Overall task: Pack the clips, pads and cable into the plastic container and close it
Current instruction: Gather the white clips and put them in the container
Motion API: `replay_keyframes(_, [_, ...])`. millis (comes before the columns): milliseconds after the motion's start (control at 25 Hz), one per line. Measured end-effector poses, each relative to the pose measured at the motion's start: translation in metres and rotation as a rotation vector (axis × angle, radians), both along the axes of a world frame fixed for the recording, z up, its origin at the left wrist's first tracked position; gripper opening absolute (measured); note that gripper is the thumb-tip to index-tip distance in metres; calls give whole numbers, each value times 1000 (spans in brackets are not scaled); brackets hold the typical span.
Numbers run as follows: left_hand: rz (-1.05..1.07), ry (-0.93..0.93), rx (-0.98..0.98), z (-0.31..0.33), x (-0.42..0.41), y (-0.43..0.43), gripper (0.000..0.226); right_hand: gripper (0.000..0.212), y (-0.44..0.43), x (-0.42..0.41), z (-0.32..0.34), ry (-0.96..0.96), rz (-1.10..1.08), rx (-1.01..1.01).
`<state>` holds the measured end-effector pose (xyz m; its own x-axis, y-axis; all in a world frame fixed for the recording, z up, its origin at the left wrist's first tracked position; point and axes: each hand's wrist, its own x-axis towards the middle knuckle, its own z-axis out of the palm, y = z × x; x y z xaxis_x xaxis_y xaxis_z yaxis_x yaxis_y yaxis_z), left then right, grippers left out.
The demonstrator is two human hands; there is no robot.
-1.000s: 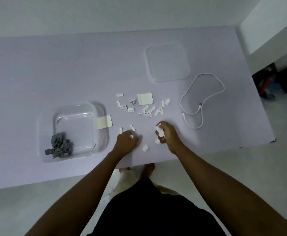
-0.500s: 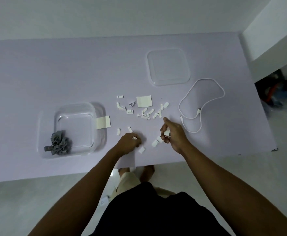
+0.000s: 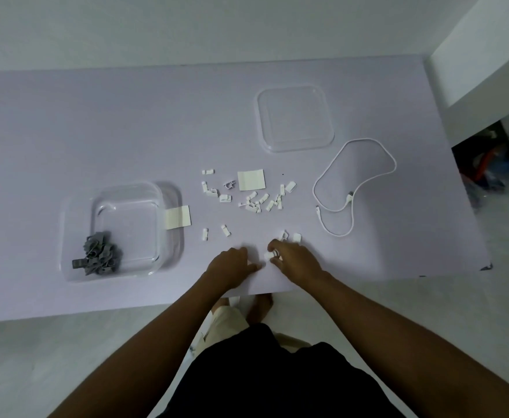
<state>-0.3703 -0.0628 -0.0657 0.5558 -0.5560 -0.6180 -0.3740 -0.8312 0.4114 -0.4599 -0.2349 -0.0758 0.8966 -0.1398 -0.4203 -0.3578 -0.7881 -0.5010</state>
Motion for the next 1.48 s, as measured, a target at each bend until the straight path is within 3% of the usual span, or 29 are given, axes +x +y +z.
replay_keyframes(120, [-61, -109, 23, -3, -3, -6, 41, 22, 0, 12, 7, -2, -205, 205])
replay_keyframes(320, [114, -100, -81, -1, 13, -12, 26, 14, -11, 26, 39, 12, -1113, 1028])
replay_keyframes(480, [102, -96, -109, 2, 21, -21, 32, 18, -33, 20, 48, -66, -1214, 1234])
replay_keyframes(680, [159, -63, -118, 1, 32, -32, 25, 22, -53, 7, 42, -73, -1223, 1283])
replay_keyframes(960, [105, -92, -117, 6, 31, -42, 37, 22, -60, 4, 41, -51, -1161, 1158])
replay_keyframes(1200, [169, -92, -156, 7, 32, -48, 20, 14, -62, 7, 38, -18, -1029, 972])
replay_keyframes(1280, [266, 66, -112, 8, 34, -52, 26, 9, -61, 7, 38, -5, -1008, 975])
replay_keyframes(1440, [803, 635, -195, 17, 46, -55, 21, 24, -64, 4, 36, 16, -1010, 1067])
replay_keyframes(1480, [853, 727, -222, 20, 48, -56, 19, 22, -65, 3, 34, 18, -1015, 1080])
